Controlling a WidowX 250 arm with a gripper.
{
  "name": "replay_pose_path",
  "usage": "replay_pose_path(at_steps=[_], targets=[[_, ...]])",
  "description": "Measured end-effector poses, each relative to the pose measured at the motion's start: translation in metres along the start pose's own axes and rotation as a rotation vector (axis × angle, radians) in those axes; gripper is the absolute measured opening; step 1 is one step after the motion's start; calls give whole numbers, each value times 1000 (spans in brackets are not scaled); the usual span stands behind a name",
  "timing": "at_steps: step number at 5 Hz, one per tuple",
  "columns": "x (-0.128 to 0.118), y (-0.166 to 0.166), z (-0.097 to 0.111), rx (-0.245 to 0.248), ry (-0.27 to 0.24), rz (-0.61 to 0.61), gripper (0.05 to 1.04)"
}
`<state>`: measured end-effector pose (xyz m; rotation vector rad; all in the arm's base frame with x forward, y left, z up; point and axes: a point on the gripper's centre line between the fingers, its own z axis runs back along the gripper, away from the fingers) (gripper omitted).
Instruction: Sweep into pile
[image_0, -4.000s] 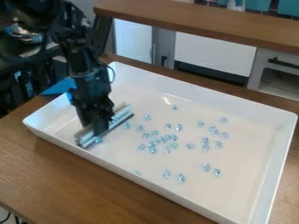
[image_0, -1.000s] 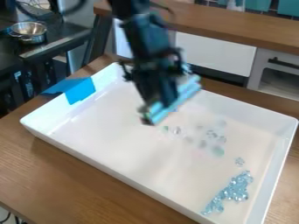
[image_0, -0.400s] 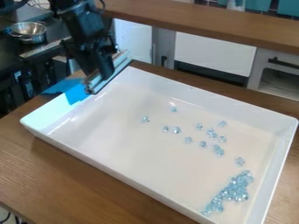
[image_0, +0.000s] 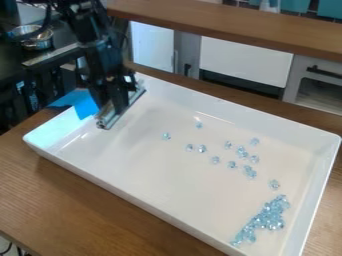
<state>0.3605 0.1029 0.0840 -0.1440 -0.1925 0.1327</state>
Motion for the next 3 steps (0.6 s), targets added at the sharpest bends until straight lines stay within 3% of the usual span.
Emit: replay_pose_path(at_steps=[1,3], targets=[[-2,-3,-23,55,18,-11,366],[1,-18,-45,115,32,-5,366]])
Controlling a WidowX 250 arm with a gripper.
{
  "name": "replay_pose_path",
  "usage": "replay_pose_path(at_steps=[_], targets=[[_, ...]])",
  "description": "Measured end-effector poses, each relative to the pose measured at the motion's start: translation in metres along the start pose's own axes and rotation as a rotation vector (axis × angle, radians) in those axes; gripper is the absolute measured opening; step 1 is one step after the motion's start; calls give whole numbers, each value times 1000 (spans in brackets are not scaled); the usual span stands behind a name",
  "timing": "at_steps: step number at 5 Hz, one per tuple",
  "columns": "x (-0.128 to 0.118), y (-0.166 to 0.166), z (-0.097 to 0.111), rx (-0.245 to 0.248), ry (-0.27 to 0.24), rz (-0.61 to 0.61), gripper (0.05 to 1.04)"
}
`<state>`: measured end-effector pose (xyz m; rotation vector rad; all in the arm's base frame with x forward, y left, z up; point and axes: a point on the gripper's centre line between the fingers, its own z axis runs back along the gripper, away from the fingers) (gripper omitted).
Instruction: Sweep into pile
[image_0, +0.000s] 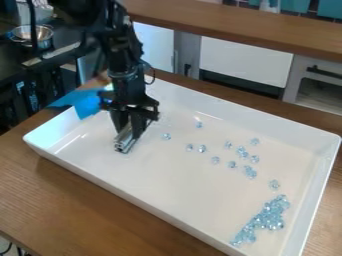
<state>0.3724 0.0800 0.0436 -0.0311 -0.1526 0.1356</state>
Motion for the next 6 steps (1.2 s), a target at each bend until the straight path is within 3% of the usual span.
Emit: replay_pose_path(at_steps=[2,4,6], targets=[[7,-19,-2,-6,15,45,366],[11,-61,-3,-62,56,52,366],[22,-73,-6,-70,60,40,366]])
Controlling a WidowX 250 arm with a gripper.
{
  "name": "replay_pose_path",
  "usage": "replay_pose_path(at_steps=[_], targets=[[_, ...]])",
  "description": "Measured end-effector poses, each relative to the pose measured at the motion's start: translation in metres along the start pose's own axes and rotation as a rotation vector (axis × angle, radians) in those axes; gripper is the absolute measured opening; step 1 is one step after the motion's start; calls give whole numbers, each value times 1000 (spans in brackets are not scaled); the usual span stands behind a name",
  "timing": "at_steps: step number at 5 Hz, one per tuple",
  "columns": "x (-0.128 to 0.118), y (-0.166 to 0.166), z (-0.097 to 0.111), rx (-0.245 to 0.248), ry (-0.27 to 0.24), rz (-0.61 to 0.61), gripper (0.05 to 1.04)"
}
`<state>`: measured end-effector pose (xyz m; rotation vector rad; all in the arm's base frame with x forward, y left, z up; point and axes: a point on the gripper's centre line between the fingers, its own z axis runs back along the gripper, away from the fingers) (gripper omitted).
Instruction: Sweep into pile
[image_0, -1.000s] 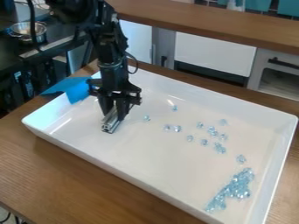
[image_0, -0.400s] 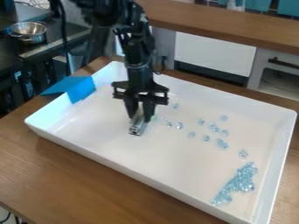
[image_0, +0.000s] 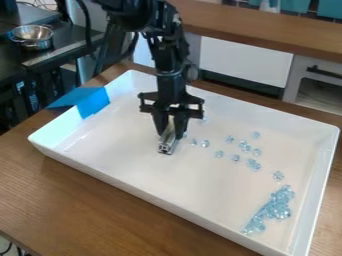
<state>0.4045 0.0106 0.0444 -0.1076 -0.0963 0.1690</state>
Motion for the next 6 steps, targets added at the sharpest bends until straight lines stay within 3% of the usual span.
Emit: replay_pose_path(at_steps=[4,6], targets=[[-6,-36,-5,-9,-20,-282,366],[-34,-90,-10,-44,17,-450,366]])
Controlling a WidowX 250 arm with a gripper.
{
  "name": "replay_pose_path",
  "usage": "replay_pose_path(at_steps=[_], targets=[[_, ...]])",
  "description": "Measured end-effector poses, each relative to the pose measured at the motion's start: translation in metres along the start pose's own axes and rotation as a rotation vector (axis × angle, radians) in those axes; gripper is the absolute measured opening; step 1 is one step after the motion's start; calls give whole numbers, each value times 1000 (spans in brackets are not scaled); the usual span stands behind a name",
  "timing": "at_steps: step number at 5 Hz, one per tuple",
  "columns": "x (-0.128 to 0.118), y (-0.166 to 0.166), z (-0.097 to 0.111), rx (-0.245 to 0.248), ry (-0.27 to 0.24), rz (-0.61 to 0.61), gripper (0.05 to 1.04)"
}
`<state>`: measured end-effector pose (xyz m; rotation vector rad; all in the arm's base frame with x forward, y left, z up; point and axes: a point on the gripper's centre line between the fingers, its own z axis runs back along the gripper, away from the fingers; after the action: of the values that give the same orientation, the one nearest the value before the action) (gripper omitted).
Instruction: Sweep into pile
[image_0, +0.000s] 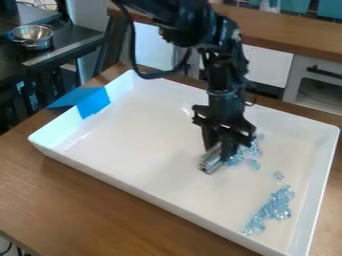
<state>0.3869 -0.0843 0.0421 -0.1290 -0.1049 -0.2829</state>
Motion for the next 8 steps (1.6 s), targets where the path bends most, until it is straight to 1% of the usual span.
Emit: replay_pose_path(at_steps=[2,3,4,5,6,7,8], targets=[[-18,-57,-4,-17,19,-166,366],[-27,-73,-6,-21,30,-230,366],[-30,-79,-6,-33,41,-251,366],[-30,-72,10,-77,33,-198,366],[-19,-47,43,-110,-29,-129,366],[-16,-13,80,-136,-90,-54,366],[-18,19,91,-113,-105,34,366]])
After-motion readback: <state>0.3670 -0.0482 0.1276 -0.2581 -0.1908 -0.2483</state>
